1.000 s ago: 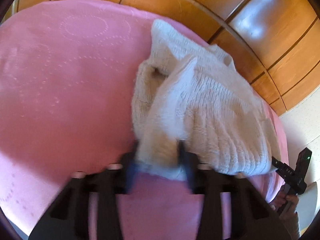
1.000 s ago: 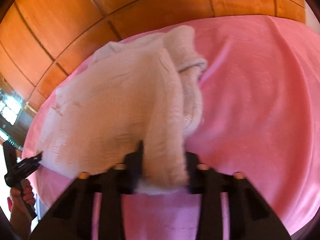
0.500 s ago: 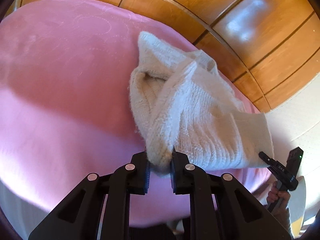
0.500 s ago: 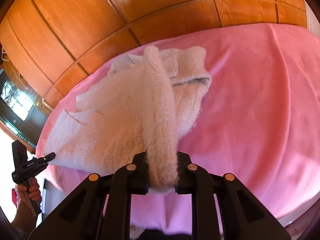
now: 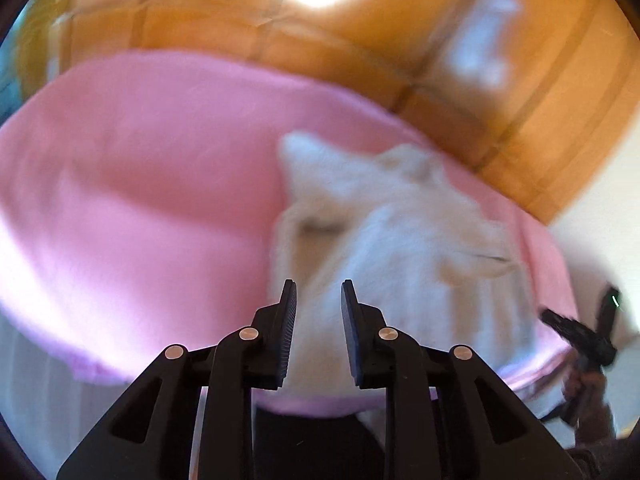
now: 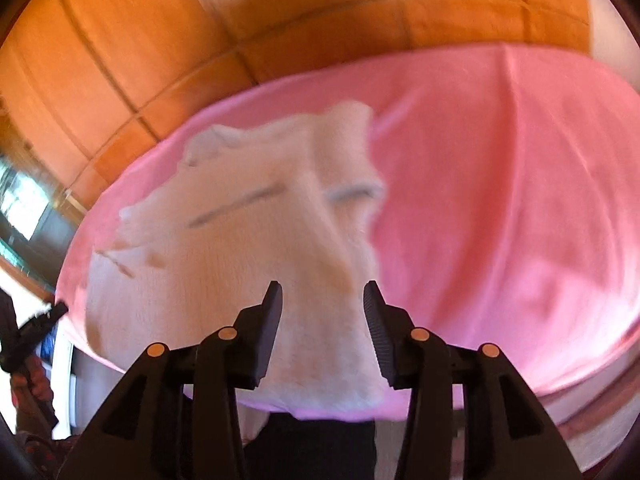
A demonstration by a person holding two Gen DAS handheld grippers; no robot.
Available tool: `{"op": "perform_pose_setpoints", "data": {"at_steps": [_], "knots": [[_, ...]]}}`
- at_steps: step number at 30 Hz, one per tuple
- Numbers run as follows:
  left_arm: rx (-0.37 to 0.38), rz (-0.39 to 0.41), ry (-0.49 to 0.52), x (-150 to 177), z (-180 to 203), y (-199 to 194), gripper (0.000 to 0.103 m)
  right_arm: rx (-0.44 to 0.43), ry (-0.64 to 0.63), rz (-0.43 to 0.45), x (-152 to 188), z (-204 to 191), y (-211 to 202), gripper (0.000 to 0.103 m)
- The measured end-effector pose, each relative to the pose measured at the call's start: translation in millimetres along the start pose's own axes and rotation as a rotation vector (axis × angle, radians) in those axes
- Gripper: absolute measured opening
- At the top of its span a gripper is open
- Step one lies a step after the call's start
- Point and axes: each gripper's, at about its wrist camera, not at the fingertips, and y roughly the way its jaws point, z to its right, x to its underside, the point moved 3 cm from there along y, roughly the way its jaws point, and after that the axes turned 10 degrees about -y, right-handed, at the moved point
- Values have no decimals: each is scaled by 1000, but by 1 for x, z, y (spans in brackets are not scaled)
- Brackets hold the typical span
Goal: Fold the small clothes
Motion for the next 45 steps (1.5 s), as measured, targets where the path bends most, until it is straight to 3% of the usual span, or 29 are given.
{"op": "perform_pose_setpoints", "data": {"at_steps": [2,4,8,11,13,14,15,17,24,28,32,37,39,45], "knots": [[60,-24,90,2,28,11,21,-39,-69,3,-8,-23,6,42],[103,-97,155,12,52,37,21,-88,-141,-11,-14,-53,24,41],[38,-186,218,28,69,92,21,-116,-251,-62,-13,-94,60,41],[29,-215,213,29,68,120,23,-85,-298,-104,-11,-111,87,39],[30,-203,231,31,69,126,23,-64,-333,-110,-7,-115,96,30],[30,-195,239,32,69,128,22,-61,-344,-109,-6,-117,97,19],[29,-188,241,32,69,128,10,-62,-353,-107,-4,-117,96,7],[21,-162,223,34,63,118,4,-58,-354,-101,-3,-113,93,5],[91,-20,115,7,60,79,2,-59,-311,29,-32,-116,63,4],[22,37,75,-14,55,89,0,-26,-288,27,-39,-110,79,4],[-94,-31,46,-16,34,131,0,5,-268,-38,-24,-99,115,5],[-61,-15,45,-16,37,114,0,6,-267,-21,-19,-97,114,5],[-26,5,71,-14,41,98,26,-6,-258,-20,-20,-95,114,5],[86,-67,147,3,59,87,30,-14,-248,-9,-17,-94,113,7]]}}
